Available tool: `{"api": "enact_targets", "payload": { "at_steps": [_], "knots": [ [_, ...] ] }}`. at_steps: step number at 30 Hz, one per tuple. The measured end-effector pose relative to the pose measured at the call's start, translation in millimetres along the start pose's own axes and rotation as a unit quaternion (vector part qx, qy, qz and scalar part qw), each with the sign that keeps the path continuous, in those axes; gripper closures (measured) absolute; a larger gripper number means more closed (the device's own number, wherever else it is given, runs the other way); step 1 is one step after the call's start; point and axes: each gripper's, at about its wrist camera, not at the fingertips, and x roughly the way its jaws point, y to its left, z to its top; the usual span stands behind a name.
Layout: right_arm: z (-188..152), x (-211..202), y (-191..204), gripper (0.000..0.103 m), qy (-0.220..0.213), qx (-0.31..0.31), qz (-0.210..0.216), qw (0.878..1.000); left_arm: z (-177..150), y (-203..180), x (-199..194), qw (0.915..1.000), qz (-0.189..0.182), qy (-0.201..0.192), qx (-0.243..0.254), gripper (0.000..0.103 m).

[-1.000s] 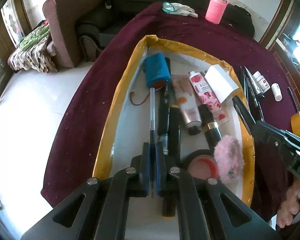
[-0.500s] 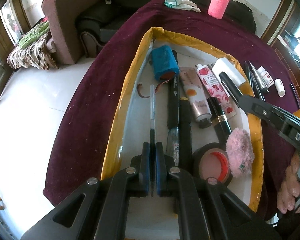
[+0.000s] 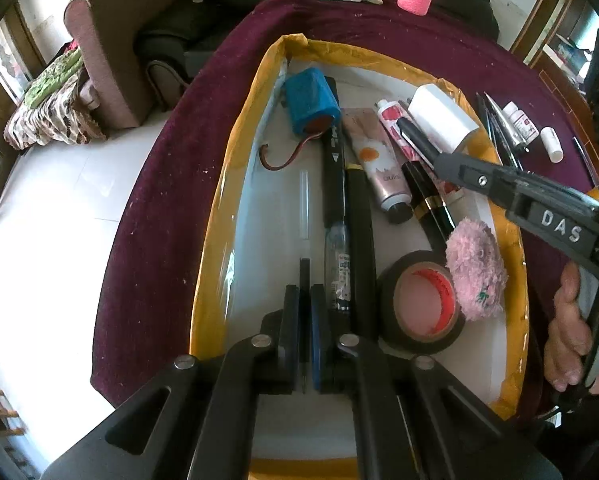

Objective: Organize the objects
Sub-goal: 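Release pen into tray with left tool while right tool releases marker there, then grasp another black marker with right tool while left tool grasps blue-capped black pen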

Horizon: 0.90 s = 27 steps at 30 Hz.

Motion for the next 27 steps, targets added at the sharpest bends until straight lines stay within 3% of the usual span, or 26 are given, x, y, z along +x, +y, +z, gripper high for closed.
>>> {"api": "enact_targets", "payload": {
  "at_steps": [9, 11, 13, 14, 15, 17, 21, 27],
  "knots": [
    [-0.1, 1.4, -5.3, 0.091, 0.007, 0.012, 0.007, 1.000, -1.3, 5.7, -4.8, 0.9994, -0.013, -0.013, -0.030, 0.095],
    [-0.4, -6.5, -9.3, 0.090, 0.001, 0.022, 0.016, 1.000, -3.6, 5.3, -13.8, 0.9984, -0.016, -0.031, -0.046, 0.094],
    [-2.3, -19.0, -11.1, 0.084, -0.010, 0.021, 0.022, 0.999, -5.6, 4.6, -23.9, 0.9965, -0.028, -0.052, -0.059, 0.088],
    [-4.6, -28.7, -12.4, 0.082, -0.019, 0.018, 0.024, 0.999, -7.5, 1.2, -31.3, 0.9949, -0.037, -0.067, -0.065, 0.077],
    [-7.8, -38.9, -15.1, 0.075, -0.028, 0.018, 0.024, 0.999, -9.4, -3.4, -37.9, 0.9934, -0.045, -0.082, -0.066, 0.065],
    [-16.7, -57.0, -21.3, 0.070, -0.042, 0.023, 0.030, 0.998, -13.9, -21.6, -53.7, 0.9893, -0.062, -0.119, -0.058, 0.054],
    [-40.3, -90.4, -40.4, 0.069, -0.059, 0.035, 0.028, 0.997, -15.2, -64.8, -71.4, 0.9841, -0.099, -0.146, -0.022, 0.053],
    [-66.5, -117.4, -79.6, 0.069, -0.065, 0.054, 0.007, 0.996, -8.0, -122.5, -63.8, 0.9865, -0.106, -0.124, 0.015, 0.053]
  ]
}}
